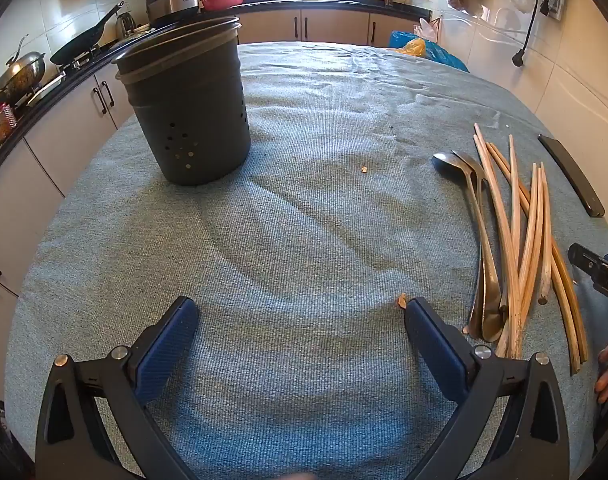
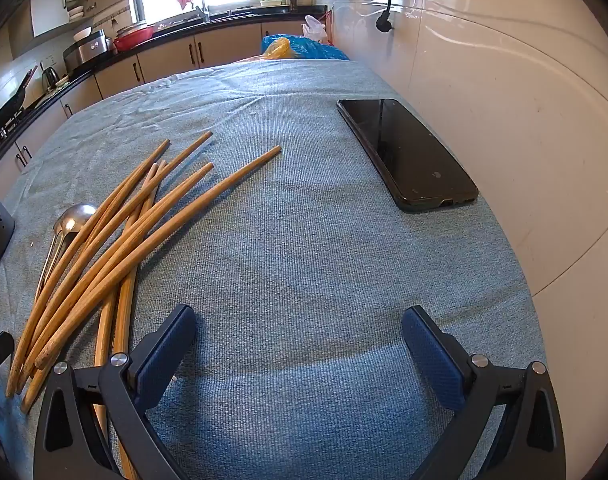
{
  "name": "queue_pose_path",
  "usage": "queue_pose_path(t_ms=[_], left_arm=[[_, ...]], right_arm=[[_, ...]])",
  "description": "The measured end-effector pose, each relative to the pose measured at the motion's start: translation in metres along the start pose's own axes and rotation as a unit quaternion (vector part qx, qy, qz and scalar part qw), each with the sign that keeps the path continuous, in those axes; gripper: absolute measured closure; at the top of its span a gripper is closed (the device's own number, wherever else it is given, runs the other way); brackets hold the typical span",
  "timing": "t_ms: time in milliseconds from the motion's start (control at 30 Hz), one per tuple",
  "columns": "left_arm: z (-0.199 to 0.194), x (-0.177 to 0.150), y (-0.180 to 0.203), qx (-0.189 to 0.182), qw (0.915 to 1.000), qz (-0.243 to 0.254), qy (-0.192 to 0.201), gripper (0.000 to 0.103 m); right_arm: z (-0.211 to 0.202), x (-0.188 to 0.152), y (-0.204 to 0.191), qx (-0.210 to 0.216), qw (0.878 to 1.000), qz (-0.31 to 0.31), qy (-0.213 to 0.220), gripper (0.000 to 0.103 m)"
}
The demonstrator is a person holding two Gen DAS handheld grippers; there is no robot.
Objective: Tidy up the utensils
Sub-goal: 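Move both tools toward the pile of wooden chopsticks and spoons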
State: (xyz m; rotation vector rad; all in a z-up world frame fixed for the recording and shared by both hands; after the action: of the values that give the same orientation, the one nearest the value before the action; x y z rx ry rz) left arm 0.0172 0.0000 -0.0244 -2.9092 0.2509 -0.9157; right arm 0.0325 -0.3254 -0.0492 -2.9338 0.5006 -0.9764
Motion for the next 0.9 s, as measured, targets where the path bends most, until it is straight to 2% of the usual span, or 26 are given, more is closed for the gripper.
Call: queue_pose_path(t_ms=[433, 600, 733, 900], left_arm=[[-0.005, -0.003, -0.003, -0.006, 0.9999, -0.011, -0.002, 0.0], [-0.008, -0.01, -0.002, -0.009, 0.9999, -0.005, 0.001, 0.0], [-0.03, -0.02, -0.004, 0.001, 0.9991, -0.02, 0.038, 0.0], [-0.072, -0.022, -0.004, 0.024, 0.9951, -0.012, 0.095, 0.0]], right_arm=[[-0.002, 0.001, 0.001, 0.005, 1.0, -0.006, -0.01, 0.0], [-0.02, -0.01, -0.002, 0.019, 1.0, -0.015, -0.011, 0.0], [-0.059, -0.017, -0.014, 0.047, 0.998, -0.032, 0.023, 0.0], [-0.115, -0.027, -0.033, 0.107, 0.991, -0.052, 0.067, 0.0]])
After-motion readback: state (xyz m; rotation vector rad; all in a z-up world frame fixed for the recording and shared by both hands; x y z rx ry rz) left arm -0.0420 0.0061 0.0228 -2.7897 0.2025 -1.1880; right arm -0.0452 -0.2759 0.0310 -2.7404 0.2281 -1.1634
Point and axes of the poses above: each gripper's, at about its wrist camera, not at the fingertips, and z roughly the way its jaws point, y to its right, x to its top, the point moved 3 cm from there along z, roughly the way its jaws point, and after that the axes turned 9 degrees about z, right-handed, at the moved point
